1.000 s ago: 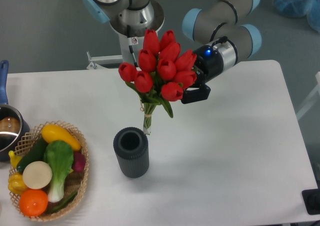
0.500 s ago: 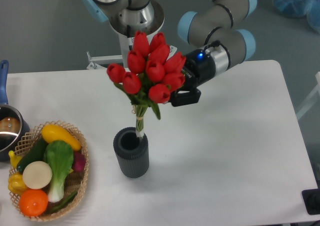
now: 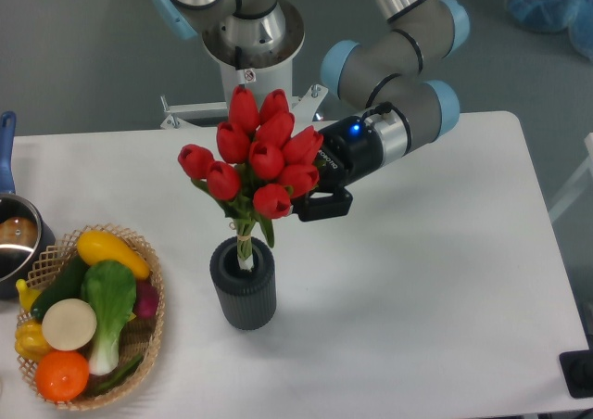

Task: Insert the flowers into the vase
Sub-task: 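Lower the tulip stems down into the black vase opening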

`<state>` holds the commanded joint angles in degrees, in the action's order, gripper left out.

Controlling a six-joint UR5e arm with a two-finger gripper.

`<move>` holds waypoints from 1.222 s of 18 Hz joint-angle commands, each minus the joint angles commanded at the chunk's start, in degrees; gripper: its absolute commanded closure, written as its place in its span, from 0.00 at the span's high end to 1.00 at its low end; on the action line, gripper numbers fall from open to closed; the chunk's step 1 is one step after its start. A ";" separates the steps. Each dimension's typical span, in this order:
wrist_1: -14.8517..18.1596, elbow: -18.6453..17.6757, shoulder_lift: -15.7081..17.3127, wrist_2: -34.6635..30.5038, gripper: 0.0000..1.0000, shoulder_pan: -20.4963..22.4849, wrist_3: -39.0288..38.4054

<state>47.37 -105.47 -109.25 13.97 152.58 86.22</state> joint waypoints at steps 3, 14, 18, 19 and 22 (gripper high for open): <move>0.00 -2.37 0.09 0.00 0.47 -0.09 2.28; 0.00 -5.27 -0.53 0.09 0.47 -0.09 5.01; 0.00 -6.06 -1.05 0.00 0.47 -0.09 5.97; 0.00 -6.50 -1.32 0.00 0.47 -0.09 7.02; 0.00 -7.21 -1.84 0.09 0.47 -0.09 8.62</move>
<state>47.37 -112.67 -111.09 14.06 152.49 94.83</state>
